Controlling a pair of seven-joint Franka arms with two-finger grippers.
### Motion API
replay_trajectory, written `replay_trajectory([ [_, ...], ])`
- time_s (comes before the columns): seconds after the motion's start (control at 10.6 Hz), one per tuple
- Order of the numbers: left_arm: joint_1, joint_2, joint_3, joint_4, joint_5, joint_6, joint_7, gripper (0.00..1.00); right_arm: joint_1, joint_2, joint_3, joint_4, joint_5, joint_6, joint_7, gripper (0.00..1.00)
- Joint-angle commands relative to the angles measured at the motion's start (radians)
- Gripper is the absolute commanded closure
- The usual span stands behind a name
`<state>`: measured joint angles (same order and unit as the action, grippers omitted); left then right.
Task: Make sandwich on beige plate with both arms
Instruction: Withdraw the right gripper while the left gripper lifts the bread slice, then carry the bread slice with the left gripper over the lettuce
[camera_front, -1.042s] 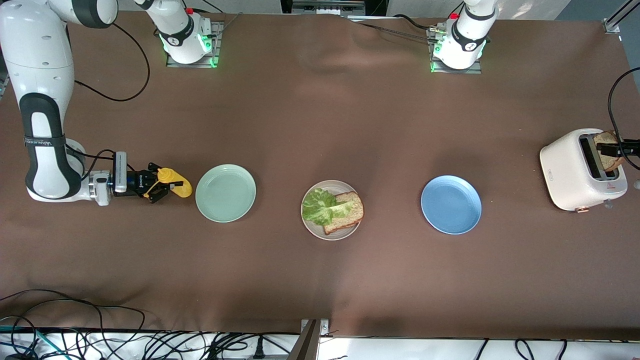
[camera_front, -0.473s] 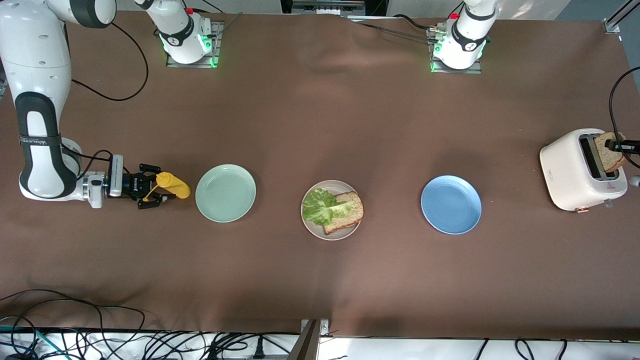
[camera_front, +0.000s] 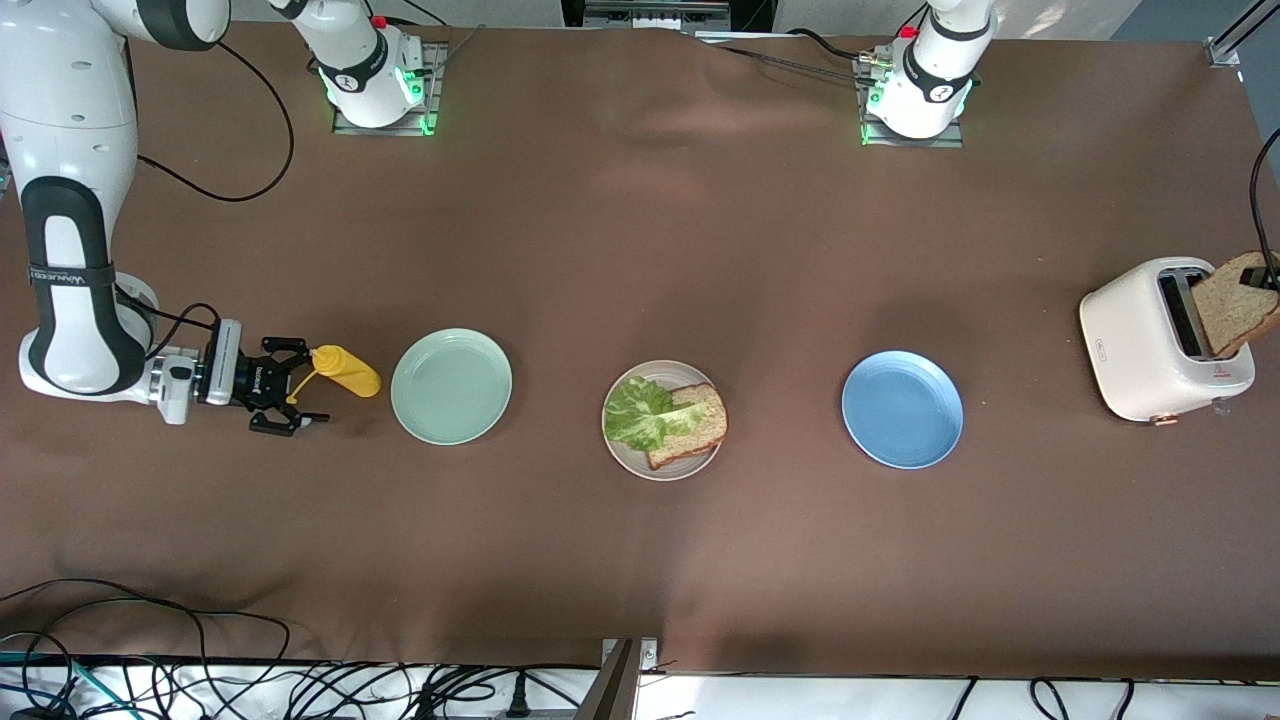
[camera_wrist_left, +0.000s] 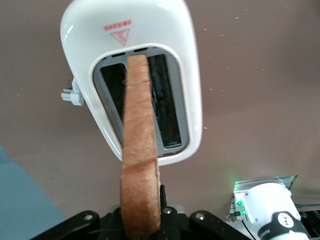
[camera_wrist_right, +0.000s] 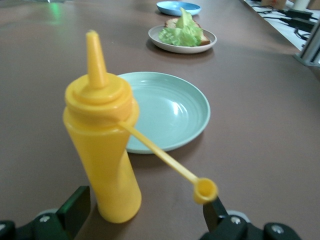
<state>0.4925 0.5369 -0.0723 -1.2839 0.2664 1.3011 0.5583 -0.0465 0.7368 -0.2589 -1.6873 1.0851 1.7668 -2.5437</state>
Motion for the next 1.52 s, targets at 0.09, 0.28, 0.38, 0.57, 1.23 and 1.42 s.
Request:
replay_trajectory([
  [0.09,-0.127,-0.005,-0.001,0.126,0.008,-0.162,0.023,1.0,-0.006,-0.051,0.004,-0.055,-0.014,0.057,0.037,0.0],
  [0.28,-0.172,-0.006,-0.001,0.156,-0.144,-0.206,-0.027,1.0,-0.006,-0.075,-0.025,-0.078,-0.055,0.071,0.142,0.0],
  [0.38,-0.184,-0.006,-0.001,0.156,-0.23,-0.21,-0.129,1.0,-0.006,-0.112,-0.028,-0.09,-0.136,0.079,0.217,0.0],
  [0.57,-0.222,-0.006,-0.012,0.147,-0.375,-0.209,-0.298,1.0,-0.007,-0.212,-0.036,-0.115,-0.291,0.089,0.423,0.0],
  [1.23,-0.417,0.005,-0.026,0.066,-0.759,-0.004,-0.727,1.0,0.011,-0.497,0.018,-0.123,-0.732,0.077,1.268,0.0],
  [1.42,-0.498,0.018,-0.027,0.049,-0.814,0.119,-0.831,1.0,0.013,-0.545,0.036,-0.123,-0.793,0.06,1.412,0.0],
])
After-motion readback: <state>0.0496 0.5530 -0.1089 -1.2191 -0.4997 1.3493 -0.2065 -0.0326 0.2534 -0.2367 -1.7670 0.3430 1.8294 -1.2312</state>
